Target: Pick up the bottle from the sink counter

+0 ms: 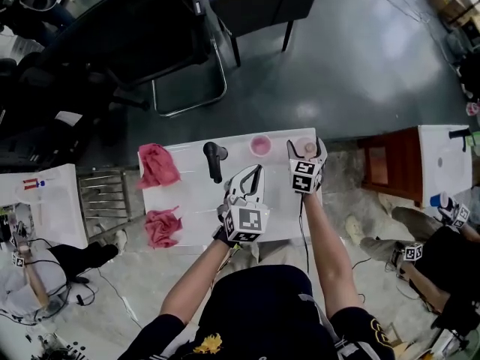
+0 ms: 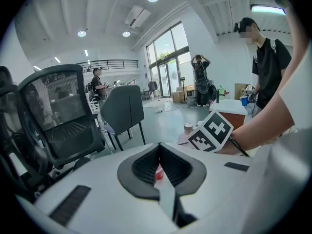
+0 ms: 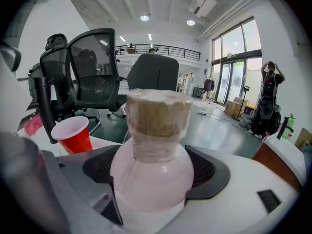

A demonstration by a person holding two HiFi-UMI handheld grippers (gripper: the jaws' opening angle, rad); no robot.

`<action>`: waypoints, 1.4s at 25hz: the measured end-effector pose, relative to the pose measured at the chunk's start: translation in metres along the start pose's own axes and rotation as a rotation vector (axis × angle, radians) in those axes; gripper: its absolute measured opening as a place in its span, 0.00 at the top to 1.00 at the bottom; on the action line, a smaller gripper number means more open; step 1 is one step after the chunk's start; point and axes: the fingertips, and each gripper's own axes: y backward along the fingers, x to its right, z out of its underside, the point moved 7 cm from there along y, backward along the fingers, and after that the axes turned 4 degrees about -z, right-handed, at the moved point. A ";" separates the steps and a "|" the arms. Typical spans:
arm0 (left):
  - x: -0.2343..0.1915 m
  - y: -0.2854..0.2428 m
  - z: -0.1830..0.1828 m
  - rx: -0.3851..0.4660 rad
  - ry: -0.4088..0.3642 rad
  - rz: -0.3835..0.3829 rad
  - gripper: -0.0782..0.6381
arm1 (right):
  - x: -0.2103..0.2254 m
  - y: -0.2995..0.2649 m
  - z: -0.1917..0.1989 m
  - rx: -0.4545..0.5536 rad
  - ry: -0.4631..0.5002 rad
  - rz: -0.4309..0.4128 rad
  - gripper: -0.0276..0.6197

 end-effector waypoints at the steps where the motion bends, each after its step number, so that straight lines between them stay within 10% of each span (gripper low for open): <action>1: 0.000 0.000 -0.002 0.005 -0.001 -0.001 0.87 | 0.001 0.003 -0.003 0.007 -0.006 0.002 0.29; 35: -0.006 0.078 -0.018 0.114 0.001 -0.022 0.87 | -0.055 0.136 -0.059 0.138 0.012 -0.021 0.29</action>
